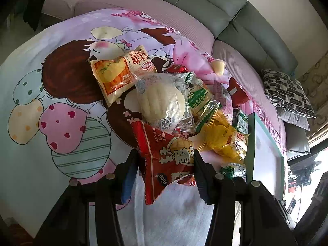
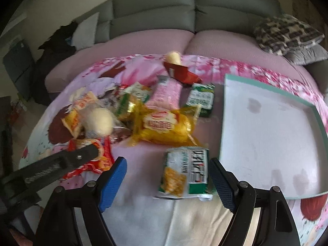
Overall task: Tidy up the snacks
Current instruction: 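Grasp the green-and-white corn snack bag with the right tool while the left tool holds the red bag, then carry the red bag and corn snack bag over the teal tray with both tools, then open both tools to drop the two bags into the tray, then grasp the clear bun bag with the left tool while the right tool grasps the yellow bread bag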
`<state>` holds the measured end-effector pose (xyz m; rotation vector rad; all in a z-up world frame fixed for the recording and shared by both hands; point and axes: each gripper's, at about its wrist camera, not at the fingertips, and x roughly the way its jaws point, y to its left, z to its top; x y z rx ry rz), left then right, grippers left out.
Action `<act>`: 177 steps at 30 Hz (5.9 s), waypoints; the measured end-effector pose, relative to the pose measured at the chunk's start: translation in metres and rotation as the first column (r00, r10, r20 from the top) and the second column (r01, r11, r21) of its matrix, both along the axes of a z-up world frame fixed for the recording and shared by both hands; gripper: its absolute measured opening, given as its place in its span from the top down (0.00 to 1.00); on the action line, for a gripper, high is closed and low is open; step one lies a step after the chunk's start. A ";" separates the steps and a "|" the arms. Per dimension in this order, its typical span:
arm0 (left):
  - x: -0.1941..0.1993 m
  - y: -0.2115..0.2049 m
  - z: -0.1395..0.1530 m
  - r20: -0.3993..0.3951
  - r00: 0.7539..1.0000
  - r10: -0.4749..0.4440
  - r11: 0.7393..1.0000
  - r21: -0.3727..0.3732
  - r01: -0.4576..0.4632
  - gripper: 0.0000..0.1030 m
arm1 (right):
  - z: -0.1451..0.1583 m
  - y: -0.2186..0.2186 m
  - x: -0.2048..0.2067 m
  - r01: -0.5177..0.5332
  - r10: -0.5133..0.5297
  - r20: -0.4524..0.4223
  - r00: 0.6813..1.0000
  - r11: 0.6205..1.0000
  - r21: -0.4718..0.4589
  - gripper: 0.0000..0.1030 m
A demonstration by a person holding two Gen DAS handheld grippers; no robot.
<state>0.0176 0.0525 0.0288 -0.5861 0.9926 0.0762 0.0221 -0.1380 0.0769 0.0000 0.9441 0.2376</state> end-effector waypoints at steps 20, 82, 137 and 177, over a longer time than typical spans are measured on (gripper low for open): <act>0.000 0.003 -0.001 0.002 1.000 -0.002 1.000 -0.018 0.002 0.48 | -0.026 0.006 0.015 0.060 -0.066 -0.055 0.996 0.992 -0.109 0.20; -0.001 -0.015 0.044 0.100 0.992 -0.082 0.996 0.038 0.078 0.48 | 0.026 -0.039 0.005 0.222 -0.225 0.019 0.974 0.970 0.094 0.51; 0.140 -0.272 0.037 0.097 0.839 -0.535 0.828 0.255 0.499 0.15 | -0.014 -0.255 0.049 0.707 -0.703 -0.076 0.707 0.706 0.047 0.14; 0.029 0.016 0.086 0.232 0.959 0.159 0.962 0.182 -0.204 0.01 | 0.021 -0.065 0.068 0.344 -0.342 -0.035 0.939 0.929 0.135 0.00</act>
